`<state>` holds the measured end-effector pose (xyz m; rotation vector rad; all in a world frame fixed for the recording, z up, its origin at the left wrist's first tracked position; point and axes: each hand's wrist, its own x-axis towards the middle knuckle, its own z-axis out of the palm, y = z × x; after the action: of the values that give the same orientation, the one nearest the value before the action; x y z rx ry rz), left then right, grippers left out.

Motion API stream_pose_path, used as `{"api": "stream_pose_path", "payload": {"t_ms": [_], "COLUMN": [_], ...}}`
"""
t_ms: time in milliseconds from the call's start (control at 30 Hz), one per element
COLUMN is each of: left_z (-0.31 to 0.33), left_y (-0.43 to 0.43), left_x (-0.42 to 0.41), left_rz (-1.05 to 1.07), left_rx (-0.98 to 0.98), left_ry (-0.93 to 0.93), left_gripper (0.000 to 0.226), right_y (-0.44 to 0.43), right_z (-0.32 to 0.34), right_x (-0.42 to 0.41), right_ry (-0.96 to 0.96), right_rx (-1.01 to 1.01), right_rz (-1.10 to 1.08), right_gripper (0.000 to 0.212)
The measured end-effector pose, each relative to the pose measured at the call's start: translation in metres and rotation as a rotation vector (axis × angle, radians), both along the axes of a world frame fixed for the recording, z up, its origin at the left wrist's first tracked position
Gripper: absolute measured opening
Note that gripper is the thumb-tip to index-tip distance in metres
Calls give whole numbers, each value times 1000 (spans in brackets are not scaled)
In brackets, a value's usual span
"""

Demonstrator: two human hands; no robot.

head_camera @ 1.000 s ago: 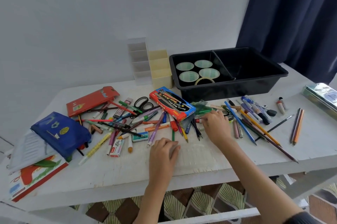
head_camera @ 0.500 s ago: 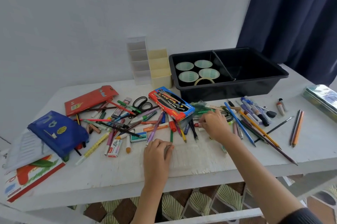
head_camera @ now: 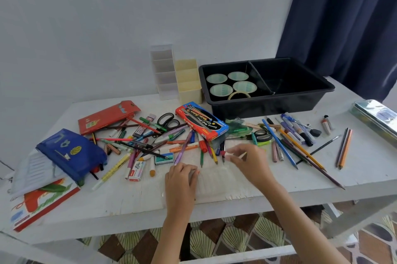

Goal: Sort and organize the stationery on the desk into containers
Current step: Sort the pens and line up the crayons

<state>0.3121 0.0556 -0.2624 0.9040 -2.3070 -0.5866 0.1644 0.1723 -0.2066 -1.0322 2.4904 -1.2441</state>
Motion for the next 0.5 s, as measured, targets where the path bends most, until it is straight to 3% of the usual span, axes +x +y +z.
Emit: {"api": "stream_pose_path", "payload": {"t_ms": [133, 367, 500], "left_z": [0, -1, 0], "left_y": [0, 1, 1], "left_x": [0, 0, 1], "left_rz": [8, 7, 3], "left_rx": [-5, -12, -10], "left_ry": [9, 4, 5], "left_gripper": [9, 10, 10], "right_y": [14, 30, 32], "right_z": [-21, -39, -42], "right_x": [23, 49, 57], "right_ry": [-29, 320, 360], "right_rx": [-61, -132, -85], "right_rz": [-84, -80, -29], "right_gripper": [11, 26, 24]}}
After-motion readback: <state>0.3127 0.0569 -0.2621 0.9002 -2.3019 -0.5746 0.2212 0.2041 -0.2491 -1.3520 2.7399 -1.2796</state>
